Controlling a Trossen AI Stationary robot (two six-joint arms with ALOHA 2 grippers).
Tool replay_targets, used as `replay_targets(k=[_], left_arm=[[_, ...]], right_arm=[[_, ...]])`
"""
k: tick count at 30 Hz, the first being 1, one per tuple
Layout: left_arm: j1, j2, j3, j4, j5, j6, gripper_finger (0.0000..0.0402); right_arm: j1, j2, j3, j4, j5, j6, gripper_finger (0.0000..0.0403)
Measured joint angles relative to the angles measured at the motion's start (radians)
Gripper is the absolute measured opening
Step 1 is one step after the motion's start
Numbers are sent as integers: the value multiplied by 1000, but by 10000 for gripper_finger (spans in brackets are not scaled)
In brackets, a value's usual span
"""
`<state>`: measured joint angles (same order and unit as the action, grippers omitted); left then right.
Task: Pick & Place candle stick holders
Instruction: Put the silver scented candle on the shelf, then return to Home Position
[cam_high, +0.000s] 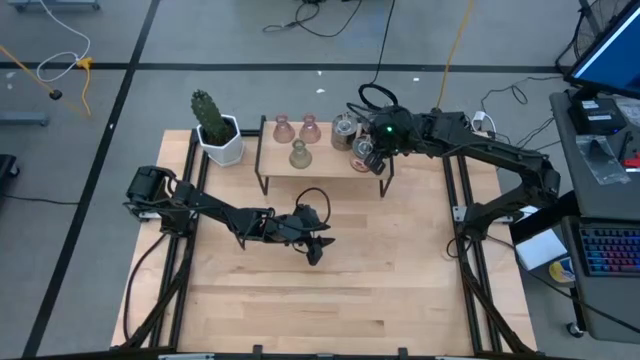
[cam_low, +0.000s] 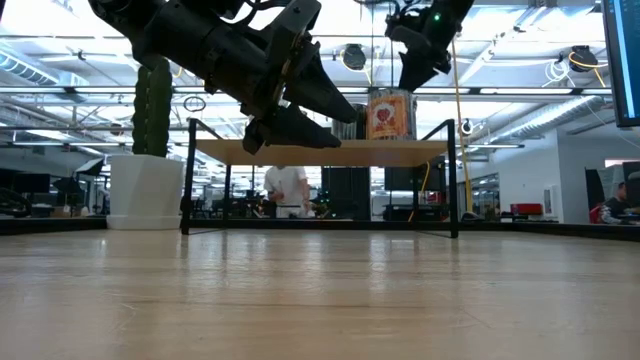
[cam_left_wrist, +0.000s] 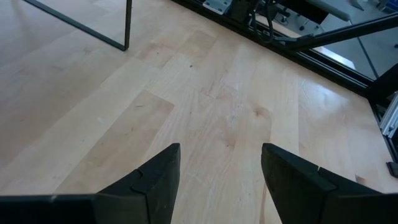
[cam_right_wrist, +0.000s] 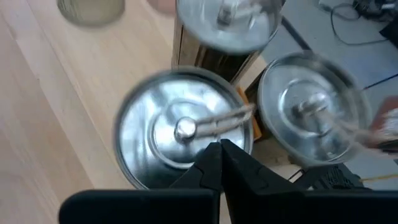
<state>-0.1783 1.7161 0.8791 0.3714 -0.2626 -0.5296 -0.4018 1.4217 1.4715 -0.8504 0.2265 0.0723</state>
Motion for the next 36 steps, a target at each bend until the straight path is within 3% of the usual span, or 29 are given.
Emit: replay_targets(k=[10,14,19,25,36], left_arm=[[0,-22,0,-2,31,10,223],[4,-108,0,-2,86,88,223],[4,-266,-26,-36,36,196,223],[-4,-462,-132,-84,18,238,223],[-94,-781,-369,-84,-112,240,223]], right_arm=[[55,-148,0,43,-7,47,0],[101,-246,1,7,-19,47,0],[167,-372,-25,-24,-17,47,0],[227,-549,-189,31,-17,93,0],[247,-844,-555,231,-18,134,0]])
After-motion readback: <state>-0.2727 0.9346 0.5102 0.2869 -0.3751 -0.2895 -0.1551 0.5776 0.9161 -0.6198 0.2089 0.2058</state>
